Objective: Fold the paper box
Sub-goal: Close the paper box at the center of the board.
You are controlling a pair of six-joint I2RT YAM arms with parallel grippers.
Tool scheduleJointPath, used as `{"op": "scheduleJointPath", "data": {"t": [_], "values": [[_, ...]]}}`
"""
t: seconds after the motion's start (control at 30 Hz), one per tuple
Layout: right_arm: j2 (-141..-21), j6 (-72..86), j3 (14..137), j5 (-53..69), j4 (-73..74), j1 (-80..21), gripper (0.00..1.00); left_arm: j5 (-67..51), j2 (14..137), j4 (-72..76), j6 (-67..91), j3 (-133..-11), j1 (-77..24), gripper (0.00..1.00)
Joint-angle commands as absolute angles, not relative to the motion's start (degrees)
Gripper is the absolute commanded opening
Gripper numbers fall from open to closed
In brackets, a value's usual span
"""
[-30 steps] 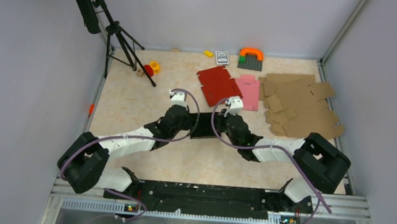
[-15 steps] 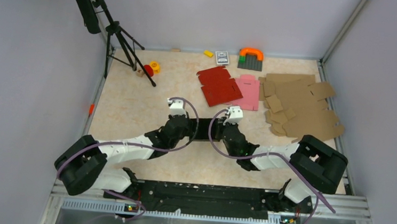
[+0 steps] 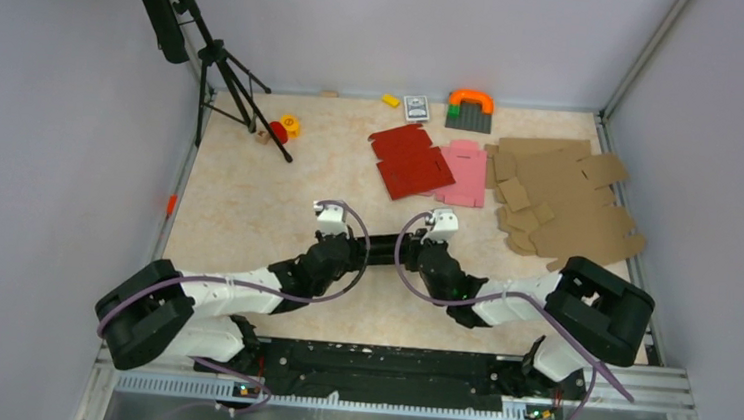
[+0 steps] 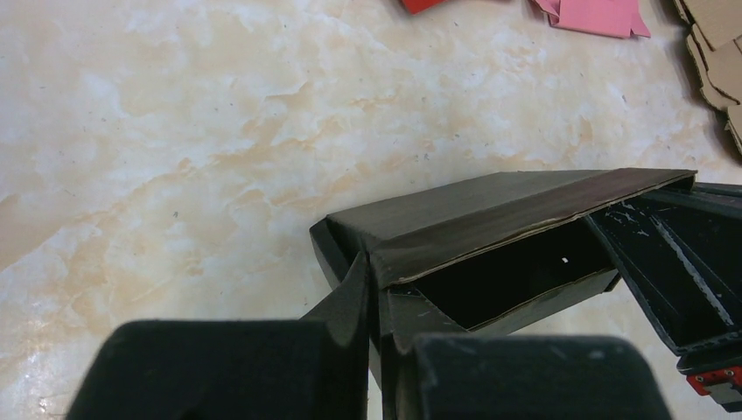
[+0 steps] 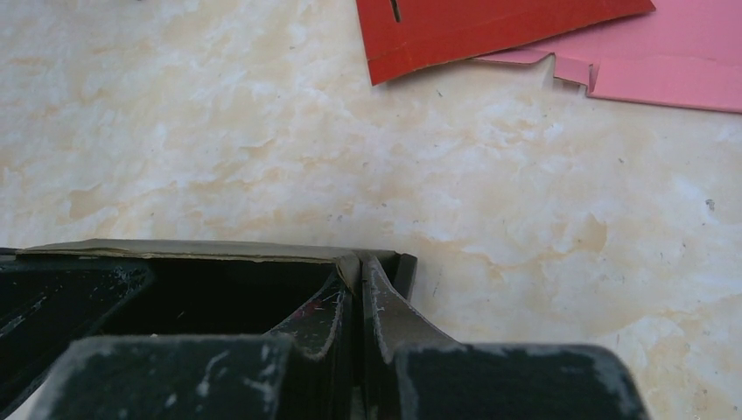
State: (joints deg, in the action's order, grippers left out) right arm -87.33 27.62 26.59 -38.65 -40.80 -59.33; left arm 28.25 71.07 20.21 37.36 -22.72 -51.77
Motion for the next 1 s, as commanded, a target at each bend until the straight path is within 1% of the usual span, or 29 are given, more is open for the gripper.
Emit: {"op": "scheduleJointPath", "data": {"t": [0.0,0.07,0.27,0.33,0.37,0.5,0.63,0.8,0.97], "values": [[-86.4,28.7,25.0,-42.0,-38.3,-59.5,0.0,30.7,69.8,20.0,38.2,-19.7,-52.7,0.0],[-86.6,28.5,26.1,-41.6,-35.7,-59.4,0.0,30.1,69.7,19.9,37.5,-20.0,-52.7,0.0],[-85.3,30.7,31.5,-40.0,-20.5,-59.3,0.0,30.3,69.1,16.8,36.8,-21.7,-52.8,0.0],[-83.8,29.6,31.4,-37.4,-19.4,-59.4,0.08,30.3,69.0,16.9,36.3,-21.6,-52.8,0.0],[-82.9,29.2,31.2,-36.3,-18.9,-59.3,0.14,30.4,69.1,16.8,36.0,-21.7,-52.8,0.0],[-78.8,29.5,30.9,-34.1,-16.3,-59.1,0.25,30.8,69.7,15.6,35.3,-22.5,-52.9,0.0],[-75.2,30.1,32.0,-31.8,-12.6,-58.3,0.33,31.0,69.9,14.9,34.7,-23.2,-53.1,0.0],[-70.9,29.6,32.5,-27.1,-9.8,-58.0,0.54,31.1,70.6,14.2,34.0,-24.4,-53.3,0.0],[-66.8,31.2,31.3,-23.2,-7.5,-56.4,0.65,30.9,71.7,13.7,33.6,-25.7,-53.5,0.0]]}}
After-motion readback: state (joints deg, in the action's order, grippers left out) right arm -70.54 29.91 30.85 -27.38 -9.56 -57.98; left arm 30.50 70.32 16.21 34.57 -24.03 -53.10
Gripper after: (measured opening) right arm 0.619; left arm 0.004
